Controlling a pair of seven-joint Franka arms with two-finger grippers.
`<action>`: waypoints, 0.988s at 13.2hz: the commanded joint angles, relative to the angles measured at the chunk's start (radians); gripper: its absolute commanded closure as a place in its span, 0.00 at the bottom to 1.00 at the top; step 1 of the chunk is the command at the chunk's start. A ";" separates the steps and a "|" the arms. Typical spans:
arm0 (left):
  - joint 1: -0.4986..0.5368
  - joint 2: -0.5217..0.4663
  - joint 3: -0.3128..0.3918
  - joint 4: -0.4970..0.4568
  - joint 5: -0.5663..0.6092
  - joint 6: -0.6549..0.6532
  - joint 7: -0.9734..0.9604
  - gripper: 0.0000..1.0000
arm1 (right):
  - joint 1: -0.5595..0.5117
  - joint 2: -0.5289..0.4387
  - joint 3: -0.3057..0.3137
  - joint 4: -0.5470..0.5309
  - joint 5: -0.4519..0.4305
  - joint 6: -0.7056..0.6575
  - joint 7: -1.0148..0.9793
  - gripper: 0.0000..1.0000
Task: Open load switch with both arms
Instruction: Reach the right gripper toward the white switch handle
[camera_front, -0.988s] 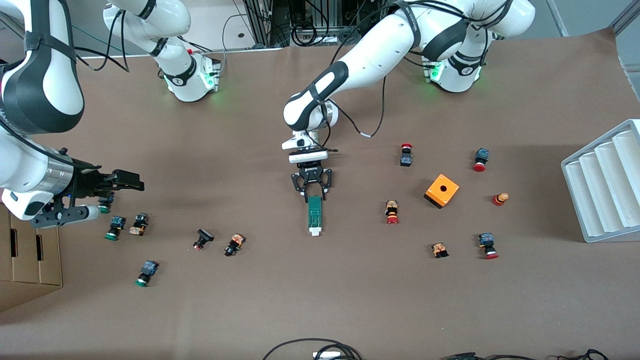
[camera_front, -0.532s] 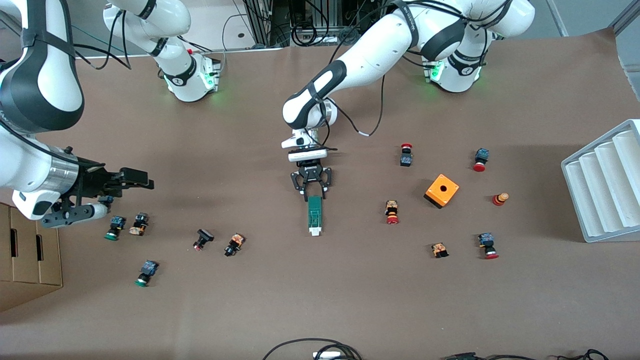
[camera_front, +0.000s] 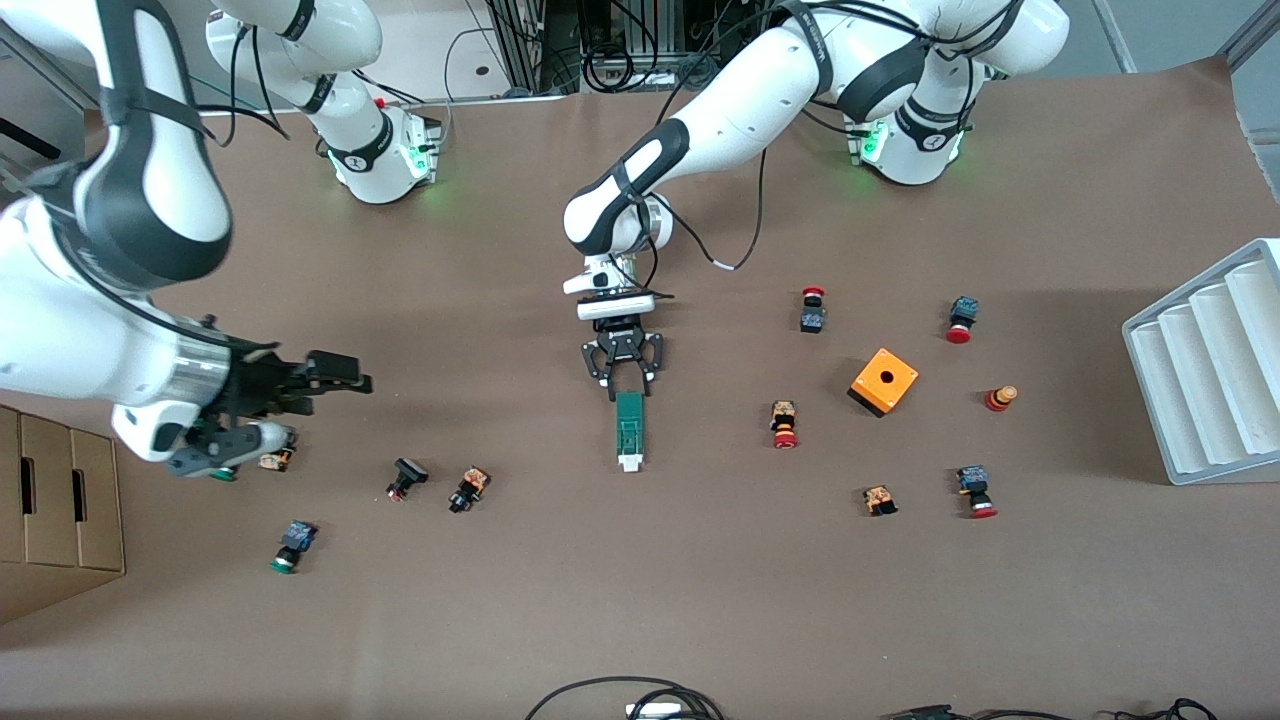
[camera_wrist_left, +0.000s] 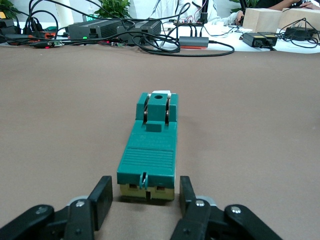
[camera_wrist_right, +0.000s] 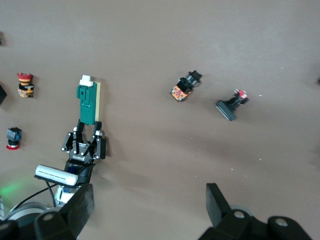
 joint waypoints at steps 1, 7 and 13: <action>-0.018 0.039 0.003 0.012 0.002 0.010 -0.027 0.38 | 0.061 0.026 -0.005 0.008 -0.033 0.066 -0.024 0.00; -0.016 0.040 0.003 0.011 0.032 0.009 -0.044 0.39 | 0.159 0.090 -0.003 0.008 -0.098 0.218 -0.256 0.00; -0.016 0.040 0.020 0.011 0.037 0.009 -0.043 0.41 | 0.247 0.153 -0.005 0.008 -0.103 0.302 -0.278 0.00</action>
